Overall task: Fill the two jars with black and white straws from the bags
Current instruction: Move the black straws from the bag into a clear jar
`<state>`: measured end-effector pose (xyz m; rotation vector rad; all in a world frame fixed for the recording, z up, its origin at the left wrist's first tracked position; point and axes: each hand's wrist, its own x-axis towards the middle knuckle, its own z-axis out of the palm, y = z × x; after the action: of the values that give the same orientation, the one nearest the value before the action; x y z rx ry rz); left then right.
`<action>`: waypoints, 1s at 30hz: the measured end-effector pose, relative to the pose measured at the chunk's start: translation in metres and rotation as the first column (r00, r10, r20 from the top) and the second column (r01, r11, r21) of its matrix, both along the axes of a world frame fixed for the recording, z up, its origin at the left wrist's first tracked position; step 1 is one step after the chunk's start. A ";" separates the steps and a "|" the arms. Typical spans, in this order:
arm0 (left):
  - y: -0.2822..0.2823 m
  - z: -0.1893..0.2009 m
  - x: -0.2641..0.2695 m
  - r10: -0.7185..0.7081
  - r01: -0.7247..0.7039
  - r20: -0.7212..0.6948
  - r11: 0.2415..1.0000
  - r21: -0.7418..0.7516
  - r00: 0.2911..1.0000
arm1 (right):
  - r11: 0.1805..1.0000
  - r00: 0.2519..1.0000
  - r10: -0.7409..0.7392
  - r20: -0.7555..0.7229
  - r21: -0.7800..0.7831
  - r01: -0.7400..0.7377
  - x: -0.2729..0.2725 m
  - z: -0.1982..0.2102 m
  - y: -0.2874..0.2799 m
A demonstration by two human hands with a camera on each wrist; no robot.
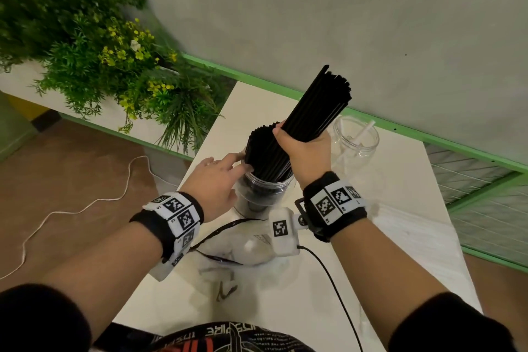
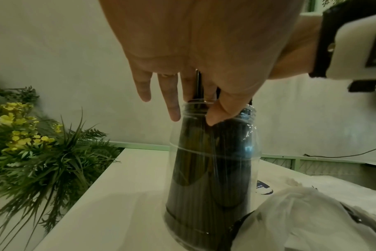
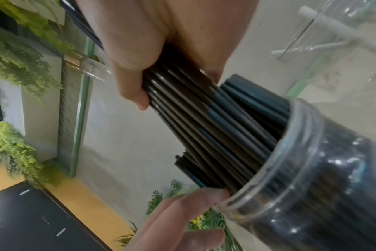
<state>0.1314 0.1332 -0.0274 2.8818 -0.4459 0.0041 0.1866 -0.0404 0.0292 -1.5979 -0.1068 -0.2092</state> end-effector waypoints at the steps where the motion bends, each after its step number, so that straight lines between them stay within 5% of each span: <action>1: 0.002 0.000 -0.001 -0.001 0.001 -0.007 1.000 0.000 1.000 | 1.000 1.000 0.003 -0.011 -0.013 -0.003 0.000 -0.003 -0.001; 8: 0.014 0.005 0.003 0.020 -0.045 -0.082 0.947 -0.317 0.996 | 0.991 0.995 0.078 -0.067 -0.104 -0.085 0.007 -0.007 -0.011; 15: -0.003 0.044 0.027 0.088 -0.119 -0.080 0.746 -0.655 0.993 | 0.970 0.982 0.175 -0.068 -0.156 -0.184 0.007 -0.001 -0.016; 21: -0.027 0.068 0.044 0.041 -0.137 -0.171 0.786 -0.602 0.984 | 0.950 0.964 0.238 -0.121 -0.175 -0.257 0.006 0.007 -0.016; 30: -0.030 0.073 0.045 0.112 -0.197 -0.185 0.816 -0.543 0.976 | 0.926 0.987 0.159 -0.010 -0.345 -0.153 0.012 0.019 -0.030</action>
<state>0.1767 0.1036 0.0453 2.3038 -0.1414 -0.0409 0.1991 -0.0705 0.0477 -1.9275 -0.2981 -0.0831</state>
